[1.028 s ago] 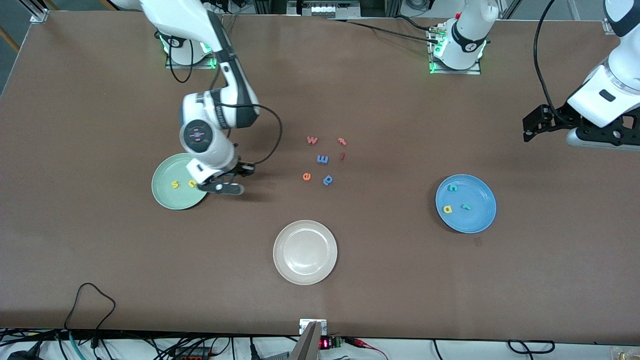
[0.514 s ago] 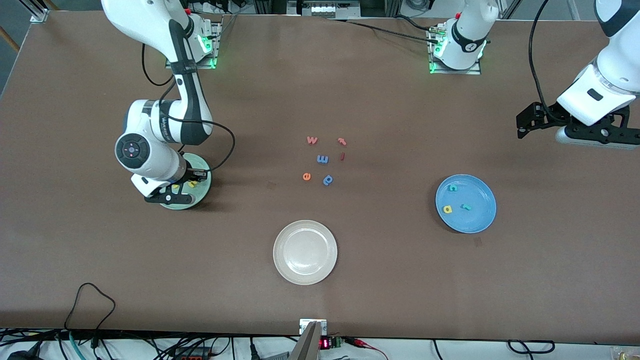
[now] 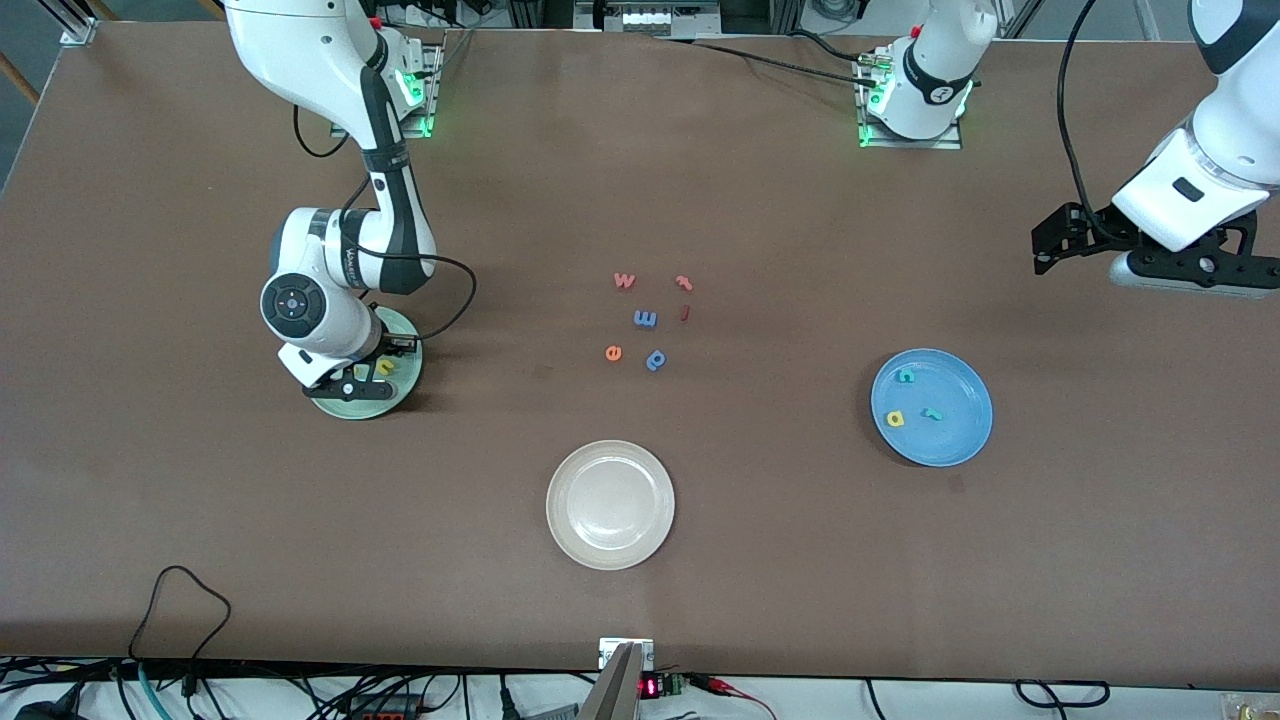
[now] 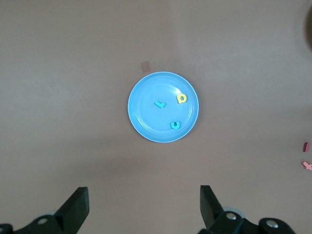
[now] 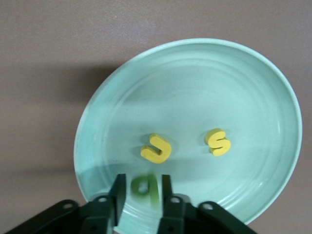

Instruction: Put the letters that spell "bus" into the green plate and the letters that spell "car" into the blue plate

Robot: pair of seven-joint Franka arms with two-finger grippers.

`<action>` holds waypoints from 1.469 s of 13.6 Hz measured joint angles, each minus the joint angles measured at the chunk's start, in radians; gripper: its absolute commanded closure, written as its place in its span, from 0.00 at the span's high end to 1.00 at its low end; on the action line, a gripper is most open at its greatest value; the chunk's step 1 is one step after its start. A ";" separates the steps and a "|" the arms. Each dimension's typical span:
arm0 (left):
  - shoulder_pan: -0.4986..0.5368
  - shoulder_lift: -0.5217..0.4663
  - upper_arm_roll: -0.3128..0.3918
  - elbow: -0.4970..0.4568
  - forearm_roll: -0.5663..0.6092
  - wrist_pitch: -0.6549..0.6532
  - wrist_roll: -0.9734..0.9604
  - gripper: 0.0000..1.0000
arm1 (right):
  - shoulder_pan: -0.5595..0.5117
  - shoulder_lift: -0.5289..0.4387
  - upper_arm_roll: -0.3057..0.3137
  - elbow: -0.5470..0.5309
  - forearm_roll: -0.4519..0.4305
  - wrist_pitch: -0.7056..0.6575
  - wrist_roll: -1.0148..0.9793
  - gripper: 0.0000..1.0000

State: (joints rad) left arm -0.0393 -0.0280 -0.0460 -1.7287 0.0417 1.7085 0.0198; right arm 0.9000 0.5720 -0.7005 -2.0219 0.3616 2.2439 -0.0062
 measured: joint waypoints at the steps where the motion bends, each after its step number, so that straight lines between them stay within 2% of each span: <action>1: 0.000 0.000 0.000 0.000 0.000 0.000 0.000 1.00 | 0.001 -0.006 -0.002 0.003 0.001 0.005 0.005 1.00; 4: -0.001 0.000 0.000 0.000 0.000 -0.001 0.000 1.00 | 0.008 -0.072 -0.017 0.069 0.002 -0.035 0.078 1.00; 6: -0.001 0.000 -0.001 0.000 0.000 -0.001 0.000 1.00 | 0.014 -0.125 -0.055 0.183 0.002 -0.182 0.096 1.00; 8: -0.001 -0.001 -0.001 0.000 0.000 -0.001 0.000 1.00 | 0.007 -0.163 -0.100 0.340 0.000 -0.355 0.104 1.00; 10: -0.002 -0.001 -0.003 0.000 0.000 -0.002 0.000 1.00 | -0.005 -0.179 -0.136 0.466 -0.001 -0.466 0.104 1.00; 14: -0.002 -0.001 -0.005 0.000 0.000 -0.005 0.000 1.00 | -0.030 -0.174 -0.213 0.567 -0.004 -0.525 0.104 1.00; 15: -0.002 -0.001 -0.005 0.001 0.000 -0.005 0.000 1.00 | -0.079 -0.173 -0.197 0.605 -0.005 -0.562 0.101 1.00; 16: -0.002 -0.001 -0.006 0.001 0.000 -0.005 0.000 1.00 | -0.157 -0.175 -0.149 0.655 -0.009 -0.611 0.091 1.00; 18: -0.002 -0.001 -0.006 0.001 0.000 -0.005 0.000 1.00 | -0.333 -0.187 -0.013 0.735 -0.058 -0.682 0.058 1.00; 20: -0.002 -0.001 -0.006 0.002 0.000 -0.005 0.000 1.00 | -0.521 -0.231 0.167 0.757 -0.160 -0.714 0.022 1.00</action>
State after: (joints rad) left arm -0.0416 -0.0294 -0.0519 -1.7267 0.0417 1.7032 0.0198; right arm 0.3786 0.3411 -0.5336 -1.2647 0.2017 1.5300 0.0161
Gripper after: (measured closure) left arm 0.000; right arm 0.000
